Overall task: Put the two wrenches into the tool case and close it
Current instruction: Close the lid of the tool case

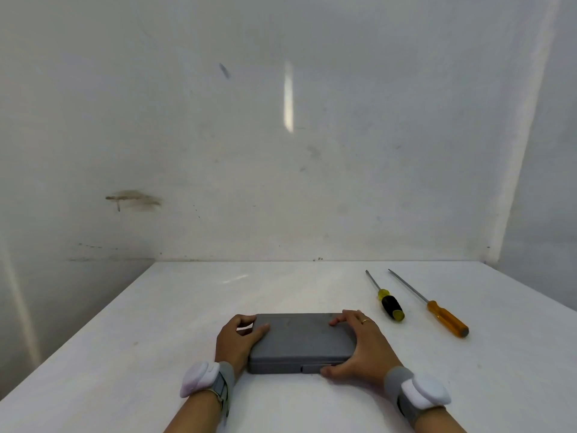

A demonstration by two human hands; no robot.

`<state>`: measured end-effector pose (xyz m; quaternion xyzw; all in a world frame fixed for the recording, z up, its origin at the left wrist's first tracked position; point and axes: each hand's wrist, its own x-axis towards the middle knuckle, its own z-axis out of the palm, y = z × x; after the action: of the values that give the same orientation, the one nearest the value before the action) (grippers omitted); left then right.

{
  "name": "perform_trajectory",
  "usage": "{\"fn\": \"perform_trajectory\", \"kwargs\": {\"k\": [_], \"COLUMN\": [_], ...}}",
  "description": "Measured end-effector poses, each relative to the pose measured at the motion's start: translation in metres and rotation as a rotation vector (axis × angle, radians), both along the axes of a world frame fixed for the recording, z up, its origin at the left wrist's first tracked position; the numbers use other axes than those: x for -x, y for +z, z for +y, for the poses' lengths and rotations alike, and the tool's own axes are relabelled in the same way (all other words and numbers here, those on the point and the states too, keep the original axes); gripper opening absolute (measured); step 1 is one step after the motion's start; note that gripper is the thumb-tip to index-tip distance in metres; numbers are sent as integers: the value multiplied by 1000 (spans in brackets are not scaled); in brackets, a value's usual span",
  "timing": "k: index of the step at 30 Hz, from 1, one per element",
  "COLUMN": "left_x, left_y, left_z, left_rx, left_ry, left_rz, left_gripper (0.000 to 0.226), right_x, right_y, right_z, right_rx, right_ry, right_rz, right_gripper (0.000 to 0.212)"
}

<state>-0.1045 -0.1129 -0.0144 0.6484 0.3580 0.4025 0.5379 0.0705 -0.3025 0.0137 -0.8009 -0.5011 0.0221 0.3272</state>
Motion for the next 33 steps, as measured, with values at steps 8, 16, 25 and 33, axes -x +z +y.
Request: {"fn": "perform_trajectory", "kwargs": {"k": [8, 16, 25, 33], "left_x": [1, 1, 8, 3], "left_y": [2, 7, 24, 23], "left_z": [-4, -8, -31, -38], "left_rx": [8, 255, 516, 513], "left_ry": [-8, -65, -174, -142], "left_rz": [-8, -104, -309, -310], "left_gripper": [33, 25, 43, 35], "right_x": [-6, -21, -32, -29], "right_y": [3, 10, 7, 7], "right_z": [-1, 5, -2, 1], "right_rx": [46, -104, -98, -205], "right_ry": [36, -6, -114, -132], "right_rz": [121, 563, 958, 1141], "right_gripper": [87, 43, 86, 63]}}
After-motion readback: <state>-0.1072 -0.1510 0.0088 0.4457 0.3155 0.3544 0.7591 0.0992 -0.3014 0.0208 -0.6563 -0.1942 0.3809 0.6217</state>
